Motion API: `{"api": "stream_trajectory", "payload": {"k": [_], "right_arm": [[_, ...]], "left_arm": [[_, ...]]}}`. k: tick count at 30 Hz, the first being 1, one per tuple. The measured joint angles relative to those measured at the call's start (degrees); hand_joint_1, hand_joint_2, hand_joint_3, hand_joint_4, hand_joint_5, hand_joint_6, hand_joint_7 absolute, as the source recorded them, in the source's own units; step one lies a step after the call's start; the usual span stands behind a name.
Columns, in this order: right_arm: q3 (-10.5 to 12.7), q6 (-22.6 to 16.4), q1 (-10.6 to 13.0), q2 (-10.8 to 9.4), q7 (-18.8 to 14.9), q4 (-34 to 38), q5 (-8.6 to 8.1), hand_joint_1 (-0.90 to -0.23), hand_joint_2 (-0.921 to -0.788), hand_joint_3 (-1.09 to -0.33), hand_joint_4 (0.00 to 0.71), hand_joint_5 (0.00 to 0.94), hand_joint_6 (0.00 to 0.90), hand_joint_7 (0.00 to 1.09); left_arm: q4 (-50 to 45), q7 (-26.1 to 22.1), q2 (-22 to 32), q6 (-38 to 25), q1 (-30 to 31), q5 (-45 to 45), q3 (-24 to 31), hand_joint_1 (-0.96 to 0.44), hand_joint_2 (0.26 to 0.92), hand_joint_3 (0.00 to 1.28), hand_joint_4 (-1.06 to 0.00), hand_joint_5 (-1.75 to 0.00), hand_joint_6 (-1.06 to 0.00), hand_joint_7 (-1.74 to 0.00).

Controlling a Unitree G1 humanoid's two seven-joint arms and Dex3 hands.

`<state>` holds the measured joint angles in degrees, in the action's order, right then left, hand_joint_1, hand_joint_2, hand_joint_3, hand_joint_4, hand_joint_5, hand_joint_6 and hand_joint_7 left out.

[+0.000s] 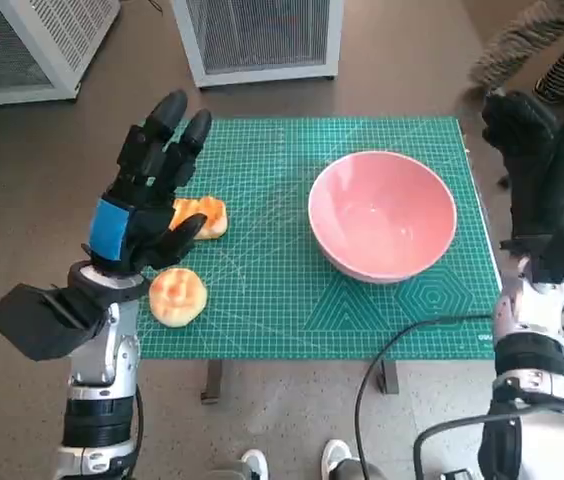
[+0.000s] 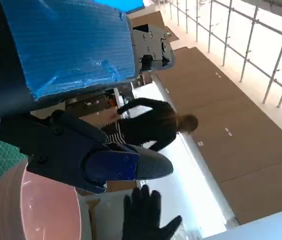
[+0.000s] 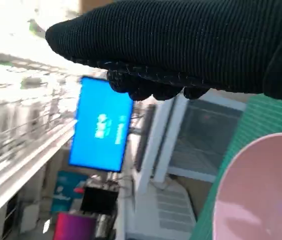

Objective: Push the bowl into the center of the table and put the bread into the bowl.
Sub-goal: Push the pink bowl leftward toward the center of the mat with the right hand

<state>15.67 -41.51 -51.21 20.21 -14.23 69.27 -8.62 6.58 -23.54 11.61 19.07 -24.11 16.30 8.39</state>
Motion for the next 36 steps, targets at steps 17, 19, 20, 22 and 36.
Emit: {"api": "stream_trajectory", "payload": {"k": [17, 19, 20, 22, 36], "right_arm": [[0.08, 11.67, -0.68, 0.27, 5.68, 5.04, 2.29, -0.496, -0.921, -0.768, 0.156, 0.000, 0.023, 0.43], [0.14, 12.93, -0.68, 0.26, 5.83, 5.26, 2.28, -0.497, -0.921, -0.767, 0.154, 0.000, 0.028, 0.42], [0.19, 13.53, -0.68, 0.26, 5.84, 5.34, 2.27, -0.500, -0.921, -0.767, 0.153, 0.000, 0.030, 0.42], [0.39, 14.70, -0.68, 0.25, 5.84, 5.46, 2.24, -0.504, -0.921, -0.765, 0.150, 0.000, 0.032, 0.42], [1.26, 19.48, -0.38, -0.66, 6.51, 6.21, 2.51, -0.537, -0.921, -0.751, 0.167, 0.014, 0.041, 0.38]], "left_arm": [[-0.02, -0.65, 0.47, 0.00, 0.01, 0.43, 0.84, -0.67, 0.921, 0.35, -0.22, -0.01, 0.00, -0.36], [-0.01, -0.85, 0.57, 0.00, 0.02, 0.72, 0.99, -0.67, 0.921, 0.35, -0.22, -0.01, 0.00, -0.36], [-0.01, -0.93, 0.60, 0.00, 0.02, 0.87, 1.07, -0.67, 0.921, 0.35, -0.22, -0.01, 0.00, -0.36], [-0.01, -1.19, 0.66, 0.00, 0.06, 1.33, 1.23, -0.67, 0.921, 0.34, -0.22, -0.01, 0.00, -0.36], [-0.04, -1.82, 1.45, 0.00, 0.80, 2.08, 1.93, -0.65, 0.921, 0.34, -0.22, -0.01, 0.00, -0.36]]}}
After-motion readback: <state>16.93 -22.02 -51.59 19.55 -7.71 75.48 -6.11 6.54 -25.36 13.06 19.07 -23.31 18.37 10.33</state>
